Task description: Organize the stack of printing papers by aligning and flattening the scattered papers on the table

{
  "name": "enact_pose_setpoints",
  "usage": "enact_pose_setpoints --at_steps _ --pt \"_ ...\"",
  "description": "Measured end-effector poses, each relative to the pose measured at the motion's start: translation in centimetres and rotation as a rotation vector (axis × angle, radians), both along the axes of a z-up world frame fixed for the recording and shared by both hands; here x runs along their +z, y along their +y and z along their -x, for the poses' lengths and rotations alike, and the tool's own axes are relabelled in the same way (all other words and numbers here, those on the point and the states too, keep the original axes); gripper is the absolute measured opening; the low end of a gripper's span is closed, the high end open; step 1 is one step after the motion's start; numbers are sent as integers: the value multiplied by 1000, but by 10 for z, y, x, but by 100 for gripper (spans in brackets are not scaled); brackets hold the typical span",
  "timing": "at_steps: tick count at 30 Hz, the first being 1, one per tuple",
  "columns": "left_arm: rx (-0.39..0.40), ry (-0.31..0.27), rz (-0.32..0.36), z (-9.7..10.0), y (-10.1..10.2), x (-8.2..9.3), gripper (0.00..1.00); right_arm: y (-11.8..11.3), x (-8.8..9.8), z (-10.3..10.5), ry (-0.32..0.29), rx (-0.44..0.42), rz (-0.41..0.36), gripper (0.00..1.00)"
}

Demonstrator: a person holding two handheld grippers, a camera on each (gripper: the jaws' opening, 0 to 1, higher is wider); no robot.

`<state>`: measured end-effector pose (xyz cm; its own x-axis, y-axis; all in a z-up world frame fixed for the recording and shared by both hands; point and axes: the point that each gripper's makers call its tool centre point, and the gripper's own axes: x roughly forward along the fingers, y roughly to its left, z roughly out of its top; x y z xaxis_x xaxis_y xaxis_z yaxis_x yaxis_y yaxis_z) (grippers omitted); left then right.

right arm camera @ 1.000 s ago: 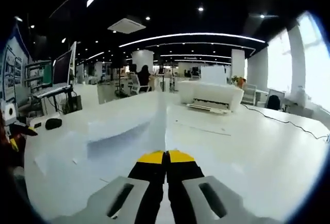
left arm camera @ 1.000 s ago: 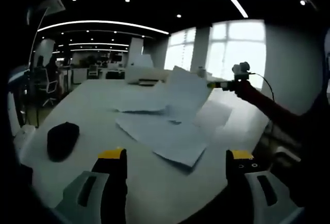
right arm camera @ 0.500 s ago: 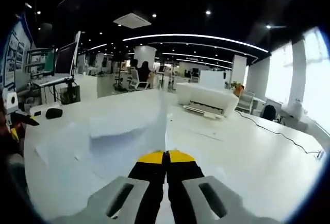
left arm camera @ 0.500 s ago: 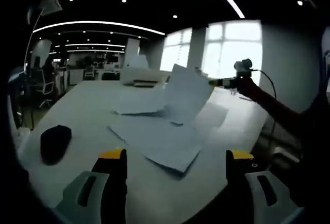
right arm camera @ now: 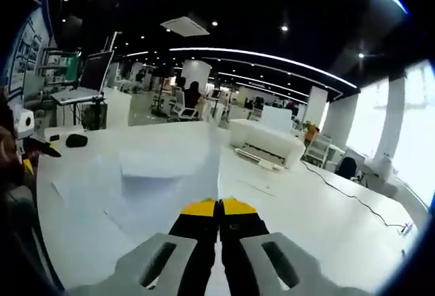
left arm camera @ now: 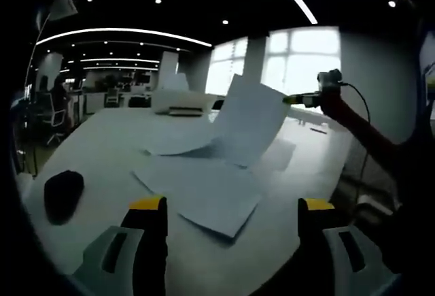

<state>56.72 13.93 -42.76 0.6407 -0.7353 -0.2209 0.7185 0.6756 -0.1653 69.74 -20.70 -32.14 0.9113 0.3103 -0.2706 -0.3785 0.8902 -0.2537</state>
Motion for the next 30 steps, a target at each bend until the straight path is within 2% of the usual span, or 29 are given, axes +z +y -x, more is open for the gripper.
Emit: enact_pose_setpoints --at_steps 9,16,24,30 --pt "-3 -4 -1 0 -1 2 81 1 6 11 -1 16 -14 0" --pt "0 -5 -1 0 0 2 81 0 28 25 -31 37 -24 0" --pt "-9 -7 2 -2 -5 4 81 6 40 41 -25 73 -38 0" --pt "-12 -10 6 -1 -7 5 81 7 54 50 -51 84 -35 0"
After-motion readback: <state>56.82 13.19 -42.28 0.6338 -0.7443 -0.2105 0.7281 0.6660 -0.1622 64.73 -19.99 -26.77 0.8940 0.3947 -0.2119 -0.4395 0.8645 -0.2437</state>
